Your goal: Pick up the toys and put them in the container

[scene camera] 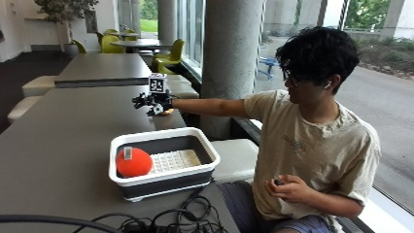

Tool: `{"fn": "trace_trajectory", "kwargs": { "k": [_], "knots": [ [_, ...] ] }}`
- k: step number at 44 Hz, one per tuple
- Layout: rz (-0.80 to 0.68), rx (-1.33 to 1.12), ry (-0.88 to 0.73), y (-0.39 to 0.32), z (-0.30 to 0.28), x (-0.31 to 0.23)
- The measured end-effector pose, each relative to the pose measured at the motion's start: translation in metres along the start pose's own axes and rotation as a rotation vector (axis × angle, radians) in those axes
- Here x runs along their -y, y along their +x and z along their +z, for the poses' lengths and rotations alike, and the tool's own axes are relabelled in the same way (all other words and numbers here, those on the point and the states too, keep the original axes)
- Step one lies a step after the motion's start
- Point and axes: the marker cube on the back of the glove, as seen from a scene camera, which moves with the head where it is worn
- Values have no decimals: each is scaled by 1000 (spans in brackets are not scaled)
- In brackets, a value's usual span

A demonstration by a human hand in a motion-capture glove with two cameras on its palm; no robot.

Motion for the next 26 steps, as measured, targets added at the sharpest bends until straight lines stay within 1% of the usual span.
{"fn": "trace_trajectory", "kwargs": {
  "k": [2, 5, 7, 13, 22, 26],
  "knots": [
    [-23, -27, 3, 6, -1, 2],
    [-115, -127, 12, 27, -2, 9],
    [-142, -152, 15, 36, -1, 12],
    [-93, -192, 11, 54, -2, 9],
    [-55, -79, 20, 44, 3, 5],
    [-104, -135, 25, 51, 0, 9]
  ]
}}
